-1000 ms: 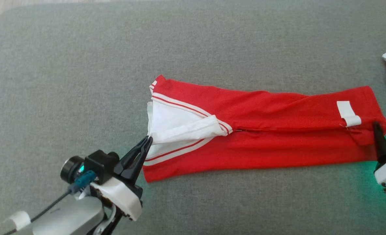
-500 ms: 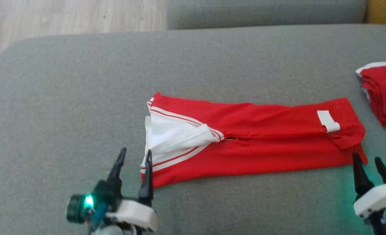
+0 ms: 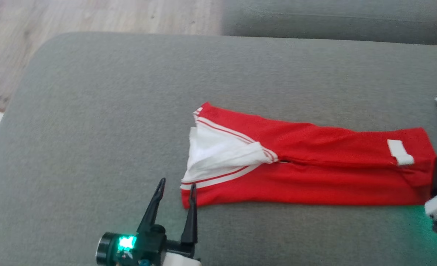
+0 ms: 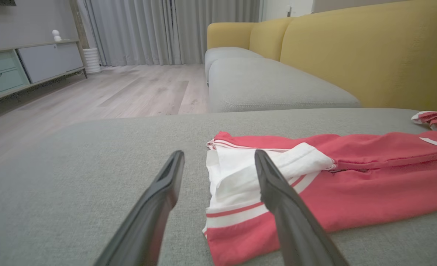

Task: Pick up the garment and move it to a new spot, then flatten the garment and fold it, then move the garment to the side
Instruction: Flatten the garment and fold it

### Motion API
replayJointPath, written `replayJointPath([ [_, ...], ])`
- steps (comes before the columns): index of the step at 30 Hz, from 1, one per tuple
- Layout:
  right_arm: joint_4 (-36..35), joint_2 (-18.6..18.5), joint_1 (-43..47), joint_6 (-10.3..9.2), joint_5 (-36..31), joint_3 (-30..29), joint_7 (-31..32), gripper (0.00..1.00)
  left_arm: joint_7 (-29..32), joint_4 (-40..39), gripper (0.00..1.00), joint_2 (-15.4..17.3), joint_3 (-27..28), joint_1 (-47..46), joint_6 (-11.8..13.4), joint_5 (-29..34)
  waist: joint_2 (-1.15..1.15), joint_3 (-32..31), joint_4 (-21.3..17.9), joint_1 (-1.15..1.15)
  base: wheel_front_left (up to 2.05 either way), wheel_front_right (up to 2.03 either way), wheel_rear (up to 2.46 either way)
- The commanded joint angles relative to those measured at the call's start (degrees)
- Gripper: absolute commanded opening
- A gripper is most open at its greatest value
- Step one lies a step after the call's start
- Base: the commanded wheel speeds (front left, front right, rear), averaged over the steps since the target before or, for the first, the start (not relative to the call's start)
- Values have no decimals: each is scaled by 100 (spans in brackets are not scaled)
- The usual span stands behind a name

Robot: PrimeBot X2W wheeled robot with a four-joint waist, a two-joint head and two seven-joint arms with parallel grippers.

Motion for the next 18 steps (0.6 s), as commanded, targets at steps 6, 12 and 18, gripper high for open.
replayJointPath([
  [6,605,-117,-631,-5,-725,-557,433,100,-71,-77,100,-216,422,-64,-269,309,0,161,289,0,0,0,0],
  [12,766,85,-621,-5,-811,-758,940,91,-71,-44,100,-367,671,39,-437,497,0,150,295,0,0,0,0],
  [18,367,127,-332,-5,-350,-266,1416,0,-71,36,100,-520,809,117,-657,638,0,127,201,0,0,0,0],
])
